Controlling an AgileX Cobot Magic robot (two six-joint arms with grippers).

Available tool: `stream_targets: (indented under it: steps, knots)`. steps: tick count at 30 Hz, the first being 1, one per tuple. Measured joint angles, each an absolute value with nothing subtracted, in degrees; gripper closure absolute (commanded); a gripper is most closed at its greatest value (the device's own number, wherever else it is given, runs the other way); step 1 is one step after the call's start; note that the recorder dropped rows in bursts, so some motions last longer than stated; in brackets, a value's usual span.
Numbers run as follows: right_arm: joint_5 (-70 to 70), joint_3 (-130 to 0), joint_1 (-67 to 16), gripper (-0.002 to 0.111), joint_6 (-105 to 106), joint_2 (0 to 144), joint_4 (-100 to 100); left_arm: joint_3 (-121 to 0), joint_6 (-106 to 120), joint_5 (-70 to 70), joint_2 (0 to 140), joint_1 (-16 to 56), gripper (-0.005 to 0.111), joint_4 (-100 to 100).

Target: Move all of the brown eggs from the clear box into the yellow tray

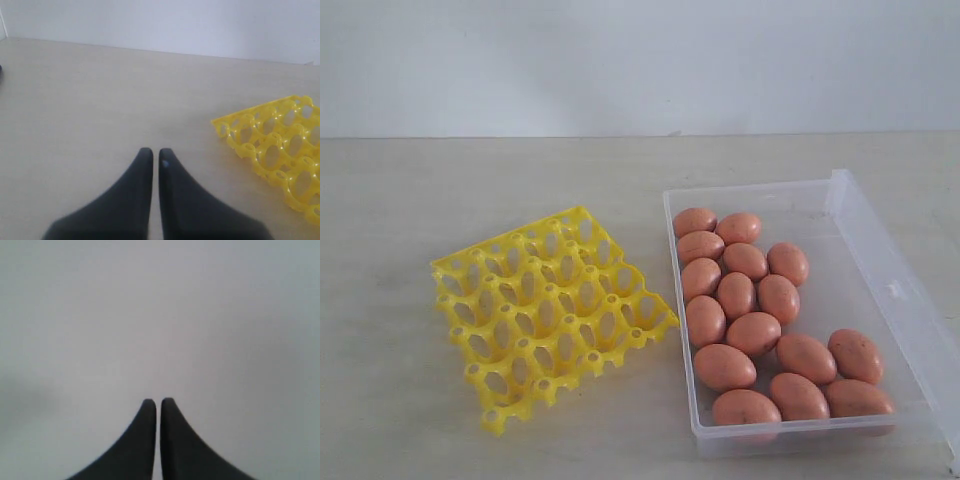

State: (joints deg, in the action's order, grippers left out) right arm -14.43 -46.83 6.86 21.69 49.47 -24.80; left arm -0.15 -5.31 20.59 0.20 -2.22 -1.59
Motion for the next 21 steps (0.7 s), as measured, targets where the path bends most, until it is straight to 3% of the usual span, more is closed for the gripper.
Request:
stream_targets:
  steps: [6,13,16,21]
  knots:
    - [31.68,-69.78,6.76,0.109,20.33,77.32,-19.9,-0.15,-5.31,20.59,0.2,-2.22,0.103,-1.59]
    - [61.7,-84.95,6.51,0.106,22.74,95.31,-27.48,-0.15,-5.31,20.59,0.2,-2.22,0.103,-1.59]
    - [67.94,-86.01,5.18,0.093,23.55,99.7,-28.12,-0.15,-5.31,20.59,0.2,-2.22,0.103,-1.59]
    - [68.87,-86.13,1.55,0.061,24.68,106.26,-28.21,-0.15,-5.31,20.59,0.2,-2.22,0.103,-1.59]
